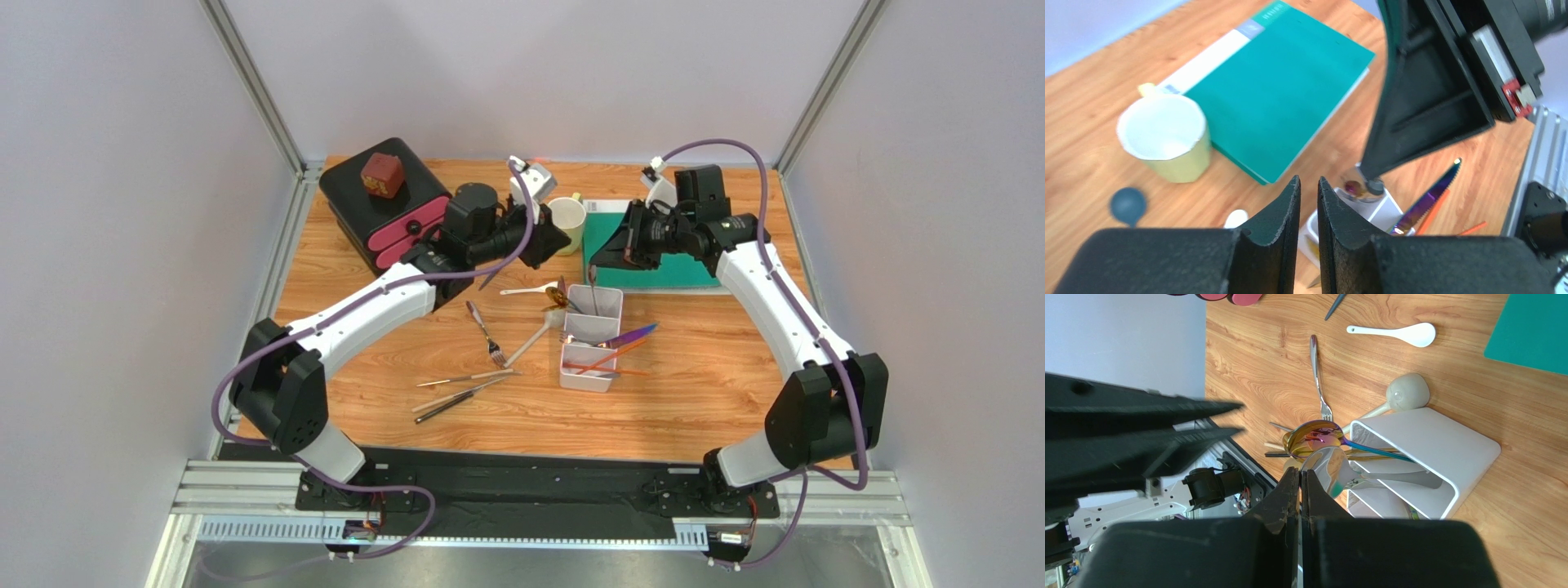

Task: Sort the eating utensils into containers
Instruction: Place the spoon in the storage box, then pick up the fork at the center of the board.

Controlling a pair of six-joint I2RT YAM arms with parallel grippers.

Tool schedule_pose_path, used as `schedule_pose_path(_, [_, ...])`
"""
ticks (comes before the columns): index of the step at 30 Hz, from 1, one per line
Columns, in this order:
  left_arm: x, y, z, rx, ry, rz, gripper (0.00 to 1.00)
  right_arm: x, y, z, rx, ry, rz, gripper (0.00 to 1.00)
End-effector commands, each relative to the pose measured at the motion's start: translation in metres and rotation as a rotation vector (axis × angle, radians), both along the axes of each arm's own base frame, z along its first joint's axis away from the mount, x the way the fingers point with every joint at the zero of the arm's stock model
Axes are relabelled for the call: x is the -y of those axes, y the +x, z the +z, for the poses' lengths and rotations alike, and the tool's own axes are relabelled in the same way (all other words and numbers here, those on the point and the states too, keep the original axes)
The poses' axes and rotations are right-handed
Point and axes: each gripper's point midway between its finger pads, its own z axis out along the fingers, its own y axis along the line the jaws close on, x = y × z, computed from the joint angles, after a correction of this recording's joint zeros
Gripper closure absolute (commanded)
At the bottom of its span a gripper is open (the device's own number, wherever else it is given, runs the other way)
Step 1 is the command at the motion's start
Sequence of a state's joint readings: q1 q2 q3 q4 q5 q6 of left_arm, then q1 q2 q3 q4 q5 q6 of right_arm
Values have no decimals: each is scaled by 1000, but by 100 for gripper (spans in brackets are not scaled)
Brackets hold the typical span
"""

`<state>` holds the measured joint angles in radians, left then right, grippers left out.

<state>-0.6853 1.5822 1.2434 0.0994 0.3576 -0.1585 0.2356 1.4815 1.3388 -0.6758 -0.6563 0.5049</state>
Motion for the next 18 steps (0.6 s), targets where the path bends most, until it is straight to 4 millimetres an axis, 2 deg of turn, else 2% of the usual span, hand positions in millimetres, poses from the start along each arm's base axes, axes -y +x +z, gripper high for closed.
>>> schedule_pose_path(1, [-22,13,46,54,-60,85,78,-13,0,6,4,35,26,100])
schedule_pose_path(5, [-38,26,38,24,-39,162,77,-22,0,-3,-25,26,37,100])
schedule_pose_path(8, [-55,33,24,-42,-2,231,74,-29,-4,-18,-63,11,47,100])
schedule_pose_path(10, [-65,34,7,-108,61,262,74,-35,-7,-27,-91,2,51,100])
schedule_pose_path(11, [-69,33,-1,-135,90,277,74,-37,-8,-30,-101,2,56,97])
schedule_pose_path(12, [-78,31,-18,-180,145,304,74,-40,-9,-32,-106,-3,58,96])
schedule_pose_path(14, [-88,24,-33,-221,188,329,74,-42,-9,-37,-122,-7,59,87])
schedule_pose_path(15, [-96,21,-48,-246,218,354,74,-43,-9,-37,-124,-5,58,86])
schedule_pose_path(17, [-107,16,-56,-265,237,386,73,-43,-8,-38,-122,-4,53,86])
schedule_pose_path(18, [-113,12,-67,-292,254,401,73,-44,-6,-39,-115,-3,50,86])
